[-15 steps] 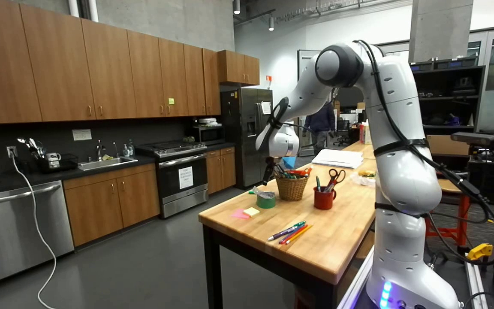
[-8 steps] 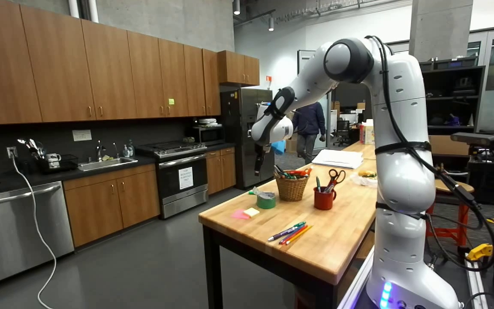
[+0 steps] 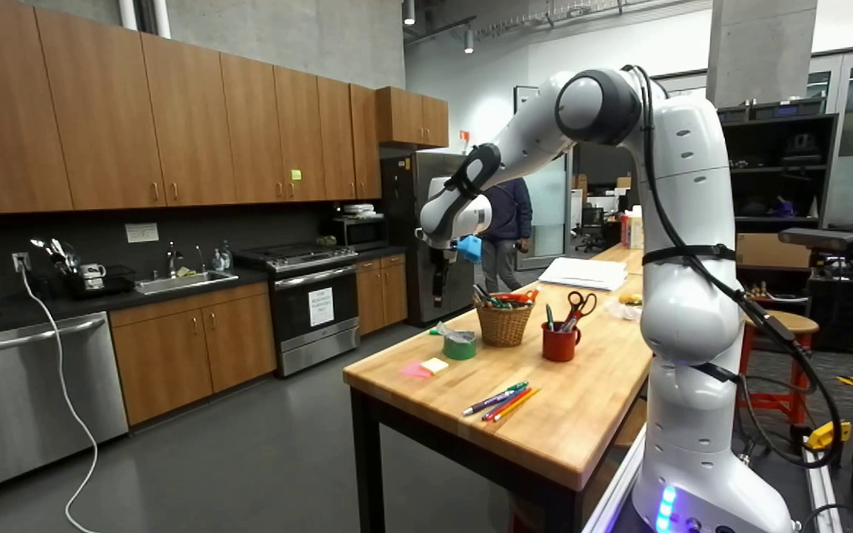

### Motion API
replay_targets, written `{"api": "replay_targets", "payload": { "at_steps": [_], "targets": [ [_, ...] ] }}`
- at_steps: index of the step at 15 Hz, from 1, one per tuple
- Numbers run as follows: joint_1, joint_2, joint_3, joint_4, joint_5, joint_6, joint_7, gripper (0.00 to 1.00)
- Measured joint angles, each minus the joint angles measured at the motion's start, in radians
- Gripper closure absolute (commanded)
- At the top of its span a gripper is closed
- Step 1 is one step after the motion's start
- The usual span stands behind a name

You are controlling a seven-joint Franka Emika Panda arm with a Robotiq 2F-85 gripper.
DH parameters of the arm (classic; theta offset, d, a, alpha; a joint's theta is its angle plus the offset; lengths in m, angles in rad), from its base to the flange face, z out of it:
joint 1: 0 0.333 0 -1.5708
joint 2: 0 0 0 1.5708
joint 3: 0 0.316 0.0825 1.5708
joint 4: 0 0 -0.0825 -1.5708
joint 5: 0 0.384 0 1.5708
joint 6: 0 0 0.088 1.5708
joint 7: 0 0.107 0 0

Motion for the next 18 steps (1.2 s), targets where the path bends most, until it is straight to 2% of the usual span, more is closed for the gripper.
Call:
{"api": "replay_targets", "payload": {
  "at_steps": [8, 18],
  "targets": [
    [-0.088, 0.161, 0.056, 0.150, -0.003, -0.062, -0.015, 0.00],
    [-0.148, 0.320, 0.083, 0.352, -0.005, -0.211, -0.074, 0.00]
  ]
}}
